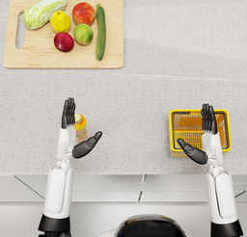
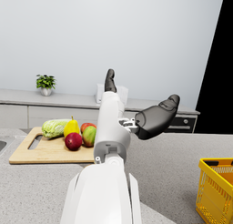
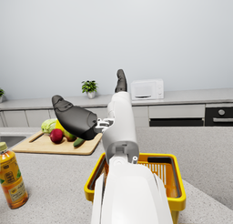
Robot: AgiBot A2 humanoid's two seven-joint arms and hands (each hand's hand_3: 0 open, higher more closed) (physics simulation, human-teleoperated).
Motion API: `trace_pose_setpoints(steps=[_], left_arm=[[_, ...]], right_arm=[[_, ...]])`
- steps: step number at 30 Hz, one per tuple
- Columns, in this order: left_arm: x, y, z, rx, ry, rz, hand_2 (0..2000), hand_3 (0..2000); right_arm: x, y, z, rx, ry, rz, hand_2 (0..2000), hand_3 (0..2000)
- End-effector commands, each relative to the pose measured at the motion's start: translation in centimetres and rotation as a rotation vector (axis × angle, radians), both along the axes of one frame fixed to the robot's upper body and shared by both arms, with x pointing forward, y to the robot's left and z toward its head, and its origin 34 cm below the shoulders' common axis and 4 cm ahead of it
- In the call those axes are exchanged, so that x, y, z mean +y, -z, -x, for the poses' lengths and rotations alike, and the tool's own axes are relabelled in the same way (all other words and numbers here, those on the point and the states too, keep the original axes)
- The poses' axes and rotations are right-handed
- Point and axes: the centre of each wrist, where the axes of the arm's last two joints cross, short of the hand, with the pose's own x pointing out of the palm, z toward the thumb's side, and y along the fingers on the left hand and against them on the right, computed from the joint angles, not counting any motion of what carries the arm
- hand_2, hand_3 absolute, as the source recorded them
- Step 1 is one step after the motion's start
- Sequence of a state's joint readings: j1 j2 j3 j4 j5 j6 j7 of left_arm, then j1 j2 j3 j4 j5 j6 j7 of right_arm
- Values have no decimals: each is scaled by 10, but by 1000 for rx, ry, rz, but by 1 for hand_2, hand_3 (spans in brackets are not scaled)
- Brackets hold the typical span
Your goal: Pick up the lemon tea and place it into the yellow basket
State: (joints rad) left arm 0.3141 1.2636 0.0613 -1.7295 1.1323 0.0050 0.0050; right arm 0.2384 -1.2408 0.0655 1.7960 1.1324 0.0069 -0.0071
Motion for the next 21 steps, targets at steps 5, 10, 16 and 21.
trace_pose_setpoints(steps=[5,10,16,21], left_arm=[[28,26,-19,96,-166,-106,0,0],[25,77,-27,284,-159,-151,0,0],[27,119,-43,458,-172,-145,0,0],[24,151,-53,602,-175,-140,0,0]], right_arm=[[-36,-11,-1,-64,217,95,0,0],[-44,-13,1,-76,268,109,0,0],[-37,-16,9,-100,253,111,0,0],[-32,-13,7,-88,235,108,0,0]])
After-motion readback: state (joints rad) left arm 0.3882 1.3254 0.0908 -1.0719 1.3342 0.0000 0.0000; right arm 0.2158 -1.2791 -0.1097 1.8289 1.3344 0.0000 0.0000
